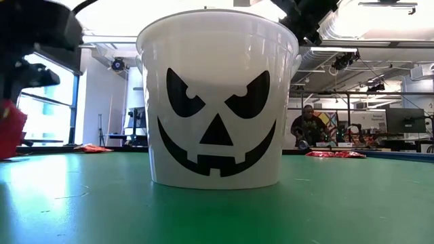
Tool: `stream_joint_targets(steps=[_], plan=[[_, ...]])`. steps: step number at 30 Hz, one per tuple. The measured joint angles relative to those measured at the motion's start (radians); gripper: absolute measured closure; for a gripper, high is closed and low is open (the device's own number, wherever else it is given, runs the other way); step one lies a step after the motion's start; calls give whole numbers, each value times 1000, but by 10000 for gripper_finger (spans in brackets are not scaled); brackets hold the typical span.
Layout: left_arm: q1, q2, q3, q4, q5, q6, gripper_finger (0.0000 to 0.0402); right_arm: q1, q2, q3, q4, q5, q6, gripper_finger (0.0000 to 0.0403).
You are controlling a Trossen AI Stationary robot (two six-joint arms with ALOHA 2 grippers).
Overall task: Sort candy by brand, put in halloween buckets
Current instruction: Put the red chocolate into the black bucket
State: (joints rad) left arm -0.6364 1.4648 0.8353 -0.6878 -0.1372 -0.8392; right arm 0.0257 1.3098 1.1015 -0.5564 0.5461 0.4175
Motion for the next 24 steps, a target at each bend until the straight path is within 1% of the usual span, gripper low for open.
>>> stream_joint_targets(steps=[3,7,10,13,16,19,21,24], plan=[[37,-47,15,-38,-6,12,386,0,0,0,0,0,0,402],[118,-115,25,-116,-57,27,383,0,0,0,0,0,3,402],[217,-160,42,-123,-69,78,384,0,0,0,0,0,3,402],[330,-179,89,-123,-109,128,384,0,0,0,0,0,3,402],[438,-176,166,-104,-149,216,385,0,0,0,0,0,11,402],[536,-153,250,-21,-169,317,385,0,0,0,0,4,27,402],[597,-122,306,47,-159,380,385,0,0,0,0,5,27,402],[670,-57,393,107,-114,455,385,0,0,0,0,15,27,402]])
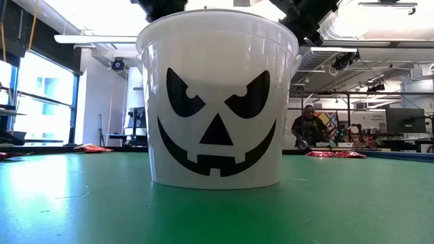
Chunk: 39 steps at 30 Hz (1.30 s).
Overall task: Sort candy by brand, put in halloween buckets
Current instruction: Put the red chocolate into the black bucket
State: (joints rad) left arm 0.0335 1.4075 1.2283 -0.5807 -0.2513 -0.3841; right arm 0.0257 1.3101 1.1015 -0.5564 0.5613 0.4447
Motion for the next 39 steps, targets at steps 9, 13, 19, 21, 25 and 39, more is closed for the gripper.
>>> stream_joint_targets(steps=[9,13,19,21,25,39], plan=[[82,223,159,61,164,79,385,1,0,0,-8,33,3,402],[92,292,162,55,210,81,385,1,0,0,-19,33,14,402],[91,371,162,36,222,85,385,1,0,0,-51,33,29,402],[91,396,162,34,221,104,385,1,0,0,-51,33,29,402],[91,456,163,34,217,124,385,1,0,0,-53,33,28,402],[91,501,163,21,239,147,368,1,0,0,-54,30,27,402]])
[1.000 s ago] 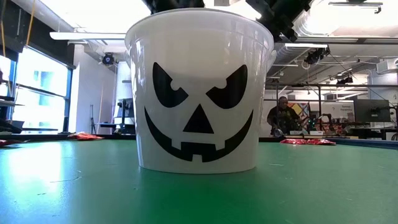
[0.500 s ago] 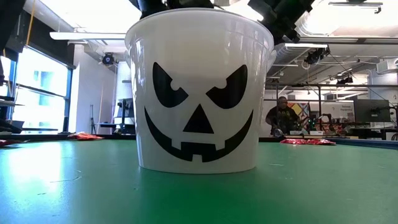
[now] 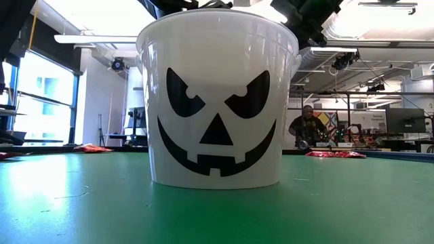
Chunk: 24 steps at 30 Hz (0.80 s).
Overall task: Sort candy by brand, put in halloween buckets
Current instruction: Put the red chocolate into the black bucket
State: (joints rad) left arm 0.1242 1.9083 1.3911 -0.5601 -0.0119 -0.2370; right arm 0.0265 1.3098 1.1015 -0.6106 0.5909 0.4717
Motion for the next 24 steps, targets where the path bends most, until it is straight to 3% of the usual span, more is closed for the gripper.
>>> stream_joint_targets(steps=[8,14,18,24], plan=[[-1,-23,3,-14,33,2,296,0,0,0,1,-96,2,402],[1,-90,4,-16,-50,-14,243,-1,0,0,-3,-122,33,402],[-8,-165,-18,8,-124,11,228,-1,0,0,-74,-118,78,402],[-25,-304,-127,117,-155,7,225,-1,0,0,-260,-71,192,402]])
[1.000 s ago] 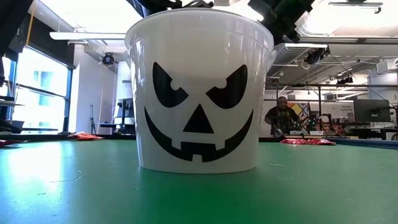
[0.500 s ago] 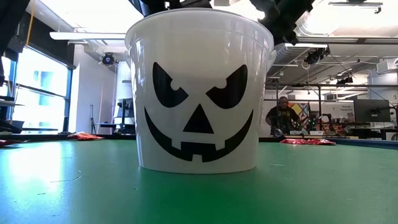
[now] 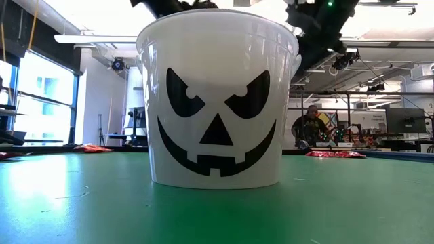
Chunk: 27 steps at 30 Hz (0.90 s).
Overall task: Sort candy by brand, put in halloween buckets
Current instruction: Put the red chocolate into the black bucket
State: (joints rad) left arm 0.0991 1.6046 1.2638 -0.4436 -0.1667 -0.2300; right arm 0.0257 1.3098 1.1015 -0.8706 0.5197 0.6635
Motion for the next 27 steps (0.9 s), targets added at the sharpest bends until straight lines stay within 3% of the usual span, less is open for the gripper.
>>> stream_joint_targets(steps=[5,12,16,22,27], plan=[[-10,-129,-165,176,-1,-57,225,-6,-1,-22,-13,32,36,402],[-10,-302,-344,309,-1,-128,225,-31,-14,-233,313,-107,64,403],[-13,-384,-414,338,-8,-136,225,-47,-15,-324,408,-115,187,403],[-43,-470,-529,404,-62,-208,232,-145,-16,-359,230,-110,432,402],[-66,-502,-602,471,-83,-266,236,-304,-16,-358,71,-115,427,402]])
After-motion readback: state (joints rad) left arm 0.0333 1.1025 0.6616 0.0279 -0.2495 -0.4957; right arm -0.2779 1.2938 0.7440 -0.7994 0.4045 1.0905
